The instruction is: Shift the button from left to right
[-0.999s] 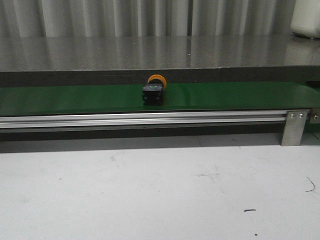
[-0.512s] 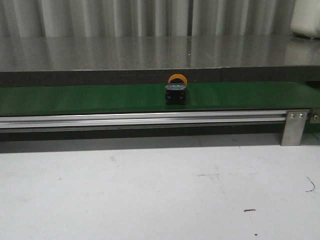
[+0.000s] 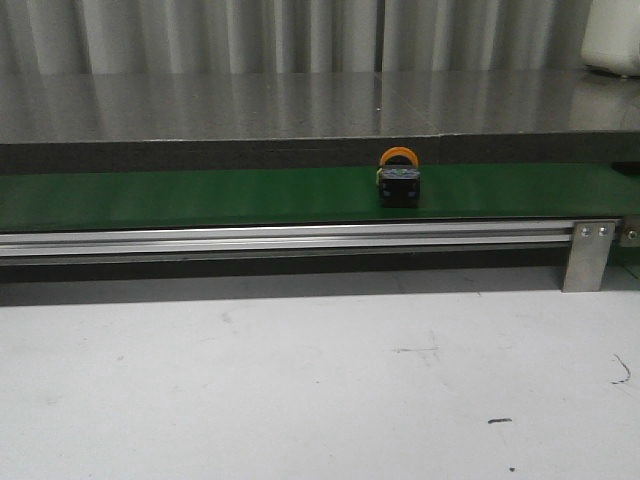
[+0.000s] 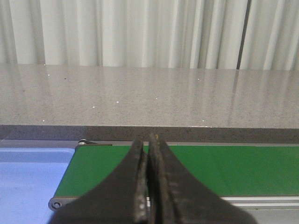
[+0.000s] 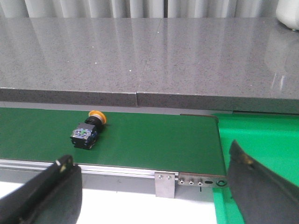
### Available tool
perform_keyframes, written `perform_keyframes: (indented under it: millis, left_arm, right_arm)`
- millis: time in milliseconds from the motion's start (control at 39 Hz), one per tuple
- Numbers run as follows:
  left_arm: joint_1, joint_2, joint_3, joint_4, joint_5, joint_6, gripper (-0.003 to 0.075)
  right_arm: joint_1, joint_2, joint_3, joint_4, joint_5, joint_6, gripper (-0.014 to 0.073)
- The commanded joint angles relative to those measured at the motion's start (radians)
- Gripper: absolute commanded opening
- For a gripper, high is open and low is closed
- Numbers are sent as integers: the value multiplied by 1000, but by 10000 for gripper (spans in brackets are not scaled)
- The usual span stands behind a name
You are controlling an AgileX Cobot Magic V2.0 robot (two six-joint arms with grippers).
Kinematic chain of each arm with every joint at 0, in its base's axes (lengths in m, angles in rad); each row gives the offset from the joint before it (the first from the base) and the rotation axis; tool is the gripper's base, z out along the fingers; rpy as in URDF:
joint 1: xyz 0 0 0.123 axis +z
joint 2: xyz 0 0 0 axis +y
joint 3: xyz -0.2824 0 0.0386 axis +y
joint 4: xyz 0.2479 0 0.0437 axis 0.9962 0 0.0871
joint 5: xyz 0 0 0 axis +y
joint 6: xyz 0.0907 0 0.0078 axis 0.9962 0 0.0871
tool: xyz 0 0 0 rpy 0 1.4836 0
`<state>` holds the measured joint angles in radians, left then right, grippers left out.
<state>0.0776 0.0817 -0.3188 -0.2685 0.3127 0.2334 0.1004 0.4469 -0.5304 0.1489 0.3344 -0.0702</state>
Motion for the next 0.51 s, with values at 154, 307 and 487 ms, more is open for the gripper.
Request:
perform_keyframes:
  millis: [154, 307, 487]
  left_arm:
    - [-7, 11, -25, -14, -82, -3, -21]
    - [-7, 11, -25, -14, -82, -3, -21]
    - [-7, 11, -25, -14, -82, -3, -21]
  right_arm:
    - [-1, 25, -40, 5, -89, -1, 645]
    - [-2, 152, -101, 6, -90, 13, 645]
    - [-2, 407, -229, 6, -52, 80, 645]
